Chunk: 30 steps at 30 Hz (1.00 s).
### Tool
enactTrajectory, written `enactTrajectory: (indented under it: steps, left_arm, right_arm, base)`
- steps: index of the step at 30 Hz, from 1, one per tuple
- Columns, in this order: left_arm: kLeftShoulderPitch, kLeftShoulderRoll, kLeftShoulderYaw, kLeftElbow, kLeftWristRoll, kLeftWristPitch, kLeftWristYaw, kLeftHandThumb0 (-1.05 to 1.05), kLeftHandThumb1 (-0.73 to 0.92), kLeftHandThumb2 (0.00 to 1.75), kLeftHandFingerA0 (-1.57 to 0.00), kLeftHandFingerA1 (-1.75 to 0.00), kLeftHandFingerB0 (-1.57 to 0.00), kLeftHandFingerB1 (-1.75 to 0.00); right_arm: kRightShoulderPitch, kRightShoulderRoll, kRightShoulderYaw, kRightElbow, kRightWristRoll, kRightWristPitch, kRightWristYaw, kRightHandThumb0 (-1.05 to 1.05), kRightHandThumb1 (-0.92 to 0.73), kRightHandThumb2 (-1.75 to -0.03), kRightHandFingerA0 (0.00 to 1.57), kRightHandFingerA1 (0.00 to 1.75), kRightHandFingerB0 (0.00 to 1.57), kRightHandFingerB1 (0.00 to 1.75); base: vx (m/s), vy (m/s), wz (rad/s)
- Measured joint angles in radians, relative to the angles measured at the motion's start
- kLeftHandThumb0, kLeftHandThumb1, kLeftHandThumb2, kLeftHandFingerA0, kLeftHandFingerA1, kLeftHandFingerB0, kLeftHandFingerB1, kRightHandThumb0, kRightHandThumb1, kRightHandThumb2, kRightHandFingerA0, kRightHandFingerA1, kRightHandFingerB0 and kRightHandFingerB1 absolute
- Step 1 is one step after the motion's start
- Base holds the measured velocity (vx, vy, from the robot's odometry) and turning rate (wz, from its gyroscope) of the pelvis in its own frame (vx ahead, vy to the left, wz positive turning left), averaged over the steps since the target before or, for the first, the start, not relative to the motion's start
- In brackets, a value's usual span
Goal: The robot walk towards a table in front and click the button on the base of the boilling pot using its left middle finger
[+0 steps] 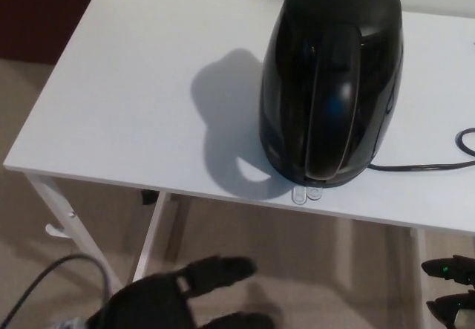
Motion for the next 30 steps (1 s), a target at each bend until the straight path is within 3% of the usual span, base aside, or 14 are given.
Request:
enactTrajectory:
  steps: [1,5,6,7,14,30]
  left_arm:
    - [0.027,0.001,0.021,0.048,-0.012,-0.002,0.01,-0.41,0.58,0.6,-0.21,-0.32,-0.07,-0.21]
    - [0.056,-0.01,0.075,0.203,-0.059,-0.01,0.034,-0.43,0.53,0.58,-0.26,-0.32,-0.11,-0.24]
    - [0.056,-0.016,0.086,0.241,-0.072,-0.013,0.037,-0.49,0.43,0.69,-0.21,-0.4,-0.08,-0.31]
    - [0.055,-0.023,0.097,0.284,-0.087,-0.015,0.04,-0.5,0.41,0.68,-0.21,-0.39,-0.07,-0.3]
    - [0.028,-0.099,0.183,0.575,-0.195,-0.036,0.041,-0.52,0.42,0.68,-0.3,-0.42,-0.13,-0.36]
    - [-0.099,-0.258,0.395,1.171,-0.434,-0.038,-0.043,-0.54,0.4,0.67,-0.28,-0.41,-0.16,-0.36]
  right_arm:
    - [0.004,0.0,-0.001,0.0,0.0,0.0,0.0,-0.07,-0.65,-0.58,0.53,0.52,0.47,0.47]
    - [0.011,0.001,0.0,0.0,0.0,0.0,0.0,-0.07,-0.65,-0.58,0.55,0.53,0.47,0.48]
    - [0.012,0.001,0.0,0.0,-0.001,0.0,0.0,-0.07,-0.65,-0.58,0.55,0.53,0.47,0.48]
    - [0.013,0.001,0.0,0.0,-0.001,-0.001,0.0,-0.07,-0.66,-0.58,0.56,0.53,0.48,0.48]
    - [0.02,0.002,0.001,0.004,-0.003,-0.002,0.0,-0.07,-0.65,-0.58,0.55,0.52,0.48,0.47]
    - [0.056,0.008,0.021,0.041,-0.005,-0.018,-0.004,-0.09,-0.65,-0.58,0.57,0.52,0.48,0.47]
  base:
    - [0.0,0.0,0.0]
    - [0.0,0.0,0.0]
    - [0.0,0.0,0.0]
    - [0.0,0.0,0.0]
    - [0.0,0.0,0.0]
    - [0.0,0.0,0.0]
